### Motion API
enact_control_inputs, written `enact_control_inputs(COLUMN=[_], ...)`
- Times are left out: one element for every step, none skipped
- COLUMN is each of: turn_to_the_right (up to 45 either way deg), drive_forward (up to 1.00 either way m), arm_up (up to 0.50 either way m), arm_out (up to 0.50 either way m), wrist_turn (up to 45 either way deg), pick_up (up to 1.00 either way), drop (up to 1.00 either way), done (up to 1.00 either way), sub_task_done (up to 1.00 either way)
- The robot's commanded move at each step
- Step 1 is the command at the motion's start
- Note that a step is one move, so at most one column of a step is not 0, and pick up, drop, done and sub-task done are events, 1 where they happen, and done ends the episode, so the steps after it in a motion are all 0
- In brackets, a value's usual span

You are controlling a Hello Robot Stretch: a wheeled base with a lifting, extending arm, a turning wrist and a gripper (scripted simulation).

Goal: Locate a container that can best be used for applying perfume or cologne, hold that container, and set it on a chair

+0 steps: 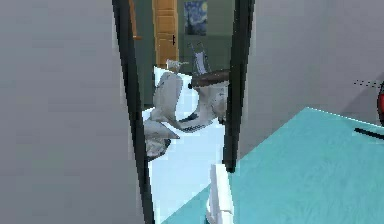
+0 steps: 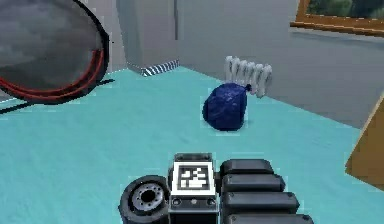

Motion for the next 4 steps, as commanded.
enact_control_inputs(turn_to_the_right=[-3.0, 0.0, -45.0, -45.0], drive_forward=[0.00, 0.35, 0.00, 0.00], arm_up=[0.00, 0.00, 0.00, 0.00], arm_out=[0.00, 0.00, 0.00, 0.00], wrist_turn=[0.0, 0.0, 0.0, 0.0], pick_up=[0.00, 0.00, 0.00, 0.00], drop=[0.00, 0.00, 0.00, 0.00], done=[0.00, 0.00, 0.00, 0.00], sub_task_done=[0.00, 0.00, 0.00, 0.00])
